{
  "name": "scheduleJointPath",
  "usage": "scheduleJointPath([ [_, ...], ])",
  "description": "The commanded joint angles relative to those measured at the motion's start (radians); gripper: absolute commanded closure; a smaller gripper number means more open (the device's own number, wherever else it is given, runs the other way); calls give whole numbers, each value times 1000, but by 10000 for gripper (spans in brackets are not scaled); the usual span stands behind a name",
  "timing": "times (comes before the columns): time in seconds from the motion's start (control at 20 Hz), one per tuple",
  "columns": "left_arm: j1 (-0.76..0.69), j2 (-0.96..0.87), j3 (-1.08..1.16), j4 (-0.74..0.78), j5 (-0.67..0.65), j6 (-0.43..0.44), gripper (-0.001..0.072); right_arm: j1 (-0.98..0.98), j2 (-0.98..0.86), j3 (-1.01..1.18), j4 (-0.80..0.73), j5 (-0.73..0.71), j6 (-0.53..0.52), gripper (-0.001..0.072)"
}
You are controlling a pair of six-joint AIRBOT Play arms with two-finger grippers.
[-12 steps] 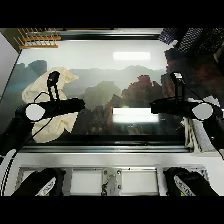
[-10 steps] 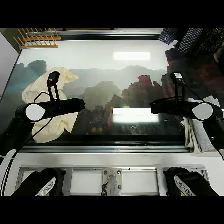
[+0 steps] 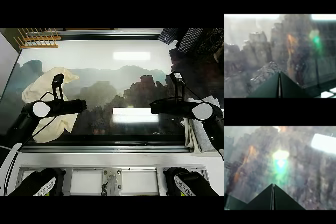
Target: Fold the clothes and pants, and hang the long-sleeved shirts on hangers.
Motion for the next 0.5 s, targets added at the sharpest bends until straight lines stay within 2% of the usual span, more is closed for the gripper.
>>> scheduleJointPath([
  [0.0,19,-47,8,38,4,18,700,1,0,0,0,0,0,698],
  [0.05,44,-52,27,92,-6,44,519,1,0,0,0,0,0,698],
  [0.1,79,-55,53,168,-27,57,20,1,0,0,0,0,1,698],
  [0.3,230,-71,62,511,-89,42,12,1,0,0,0,0,0,698],
  [0.45,319,-142,-29,550,-113,34,12,1,0,0,0,0,0,698],
])
